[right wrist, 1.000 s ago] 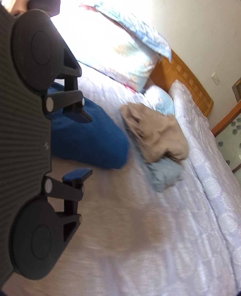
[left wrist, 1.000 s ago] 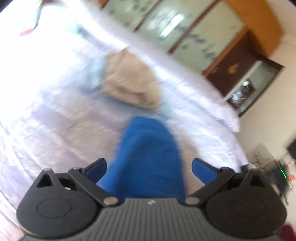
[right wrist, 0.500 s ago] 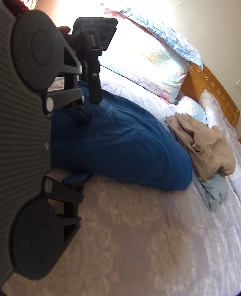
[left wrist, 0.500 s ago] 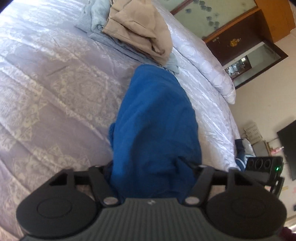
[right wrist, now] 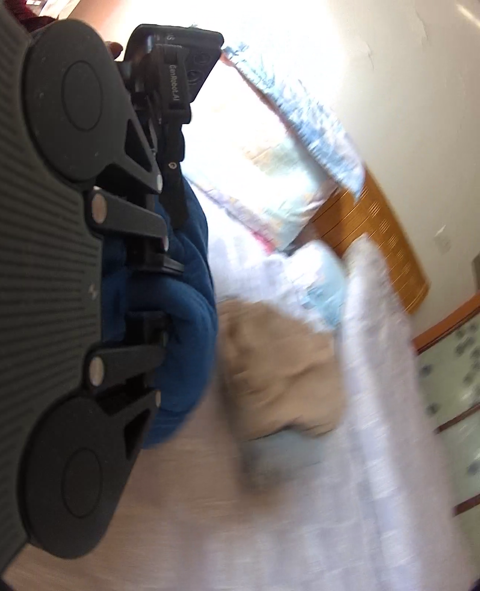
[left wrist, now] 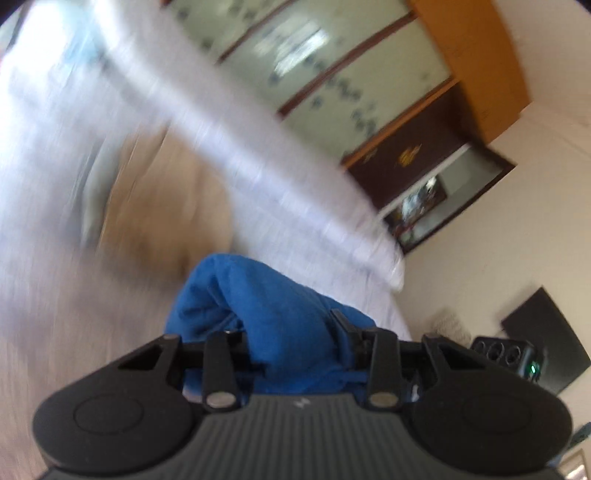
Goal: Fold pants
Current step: 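Lift the folded blue pants with both grippers and place them on the clothes stack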
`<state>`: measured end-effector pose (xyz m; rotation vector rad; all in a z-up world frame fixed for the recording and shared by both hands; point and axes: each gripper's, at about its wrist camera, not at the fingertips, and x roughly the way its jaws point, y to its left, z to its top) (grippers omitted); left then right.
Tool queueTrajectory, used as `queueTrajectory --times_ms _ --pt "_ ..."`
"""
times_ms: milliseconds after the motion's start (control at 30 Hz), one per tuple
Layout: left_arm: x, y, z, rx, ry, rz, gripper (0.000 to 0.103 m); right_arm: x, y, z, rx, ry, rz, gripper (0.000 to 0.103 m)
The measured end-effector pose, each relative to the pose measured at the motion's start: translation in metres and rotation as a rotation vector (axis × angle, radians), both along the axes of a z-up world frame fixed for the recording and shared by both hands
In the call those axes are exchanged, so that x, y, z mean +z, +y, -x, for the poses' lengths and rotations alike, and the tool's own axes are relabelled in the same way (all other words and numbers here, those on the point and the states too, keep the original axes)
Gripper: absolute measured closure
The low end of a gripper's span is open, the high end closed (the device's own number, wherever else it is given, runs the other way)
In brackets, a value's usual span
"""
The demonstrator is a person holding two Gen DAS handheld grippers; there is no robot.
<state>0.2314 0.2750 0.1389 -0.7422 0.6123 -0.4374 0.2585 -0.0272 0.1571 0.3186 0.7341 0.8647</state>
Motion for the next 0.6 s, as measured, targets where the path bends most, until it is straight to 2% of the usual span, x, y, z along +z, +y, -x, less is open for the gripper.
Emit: queueTrajectory --times_ms 133,200,267,333,367,433,533,567,600 --pt "0.07 0.017 -0.038 0.06 -0.182 -0.004 0.068 0.072 0.02 -0.04 -0.004 -0.213 -0.05 0.083" --pt "0.09 0.02 -0.054 0.096 -0.281 -0.047 0.067 0.099 0.028 -0.058 -0.01 -0.324 -0.09 0.083" --pt "0.093 0.017 -0.069 0.148 -0.36 -0.135 0.064 0.111 0.032 -0.078 -0.018 -0.415 -0.136 0.083" --pt "0.073 0.008 -0.088 0.205 -0.397 -0.258 0.06 0.108 0.039 -0.102 -0.011 -0.461 -0.165 0.082" --pt "0.056 0.004 -0.1 0.22 -0.375 -0.304 0.059 0.097 0.038 -0.115 0.003 -0.459 -0.171 0.082" --pt "0.002 0.006 -0.129 0.216 -0.227 -0.311 0.061 0.059 0.047 -0.146 0.003 -0.386 -0.162 0.08" --pt "-0.097 0.014 -0.169 0.22 0.095 -0.281 0.062 -0.042 0.057 -0.18 -0.039 -0.12 -0.071 0.082" --pt "-0.124 0.017 -0.177 0.219 0.175 -0.249 0.063 -0.08 0.059 -0.191 -0.058 -0.003 -0.043 0.082" --pt "-0.139 0.021 -0.175 0.235 0.179 -0.193 0.063 -0.114 0.062 -0.2 -0.087 0.117 -0.016 0.081"
